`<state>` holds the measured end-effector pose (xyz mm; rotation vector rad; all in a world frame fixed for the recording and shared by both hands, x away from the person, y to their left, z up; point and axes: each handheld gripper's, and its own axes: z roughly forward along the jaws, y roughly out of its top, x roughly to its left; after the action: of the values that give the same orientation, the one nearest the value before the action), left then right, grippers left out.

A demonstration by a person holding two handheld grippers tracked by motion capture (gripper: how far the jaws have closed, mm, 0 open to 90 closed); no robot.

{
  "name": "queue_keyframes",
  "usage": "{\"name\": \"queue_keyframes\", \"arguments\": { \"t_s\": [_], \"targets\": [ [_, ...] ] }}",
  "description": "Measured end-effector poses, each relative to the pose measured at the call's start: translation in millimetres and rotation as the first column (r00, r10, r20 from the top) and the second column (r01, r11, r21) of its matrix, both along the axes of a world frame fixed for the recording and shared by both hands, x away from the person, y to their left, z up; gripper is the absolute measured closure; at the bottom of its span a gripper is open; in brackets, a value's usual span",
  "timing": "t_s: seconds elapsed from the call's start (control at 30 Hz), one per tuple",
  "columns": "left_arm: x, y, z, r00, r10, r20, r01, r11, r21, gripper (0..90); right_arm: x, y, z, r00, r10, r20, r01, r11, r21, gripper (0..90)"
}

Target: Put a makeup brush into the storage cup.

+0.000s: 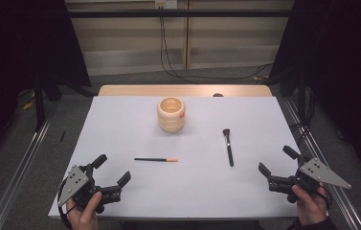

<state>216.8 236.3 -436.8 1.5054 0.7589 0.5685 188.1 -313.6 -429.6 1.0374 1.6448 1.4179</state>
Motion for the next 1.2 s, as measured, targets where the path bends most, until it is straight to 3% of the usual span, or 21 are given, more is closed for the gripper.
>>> {"name": "queue_keyframes", "arguments": {
  "t_s": [0.53, 0.8, 0.97, 1.2],
  "targets": [
    [0.7, -2.4, 0.5, 0.9999, -0.012, -0.005, 0.011, 0.9998, -0.018, 0.9, 1.1, -4.1, -1.8, 0.9999, 0.004, -0.014, -0.004, 1.0, -0.001, 0.0],
    [0.6, -2.8, 2.1, 0.9996, -0.027, -0.004, 0.027, 0.9996, 0.001, 1.0, -0.9, -3.8, -1.4, 0.9999, -0.005, -0.016, 0.005, 0.9999, 0.014, 0.0],
    [-0.3, -2.3, 3.3, 0.9993, -0.038, 0.0, 0.038, 0.9992, 0.008, 1.0, -0.5, -1.6, -1.5, 1.0, 0.005, -0.008, -0.005, 1.0, -0.002, 0.0],
    [0.6, -5.1, 9.8, 0.999, -0.043, 0.006, 0.043, 0.9991, -0.002, 1.0, -0.2, -1.8, -1.6, 0.9999, 0.005, -0.011, -0.005, 1.0, -0.001, 0.0]
  ]
}}
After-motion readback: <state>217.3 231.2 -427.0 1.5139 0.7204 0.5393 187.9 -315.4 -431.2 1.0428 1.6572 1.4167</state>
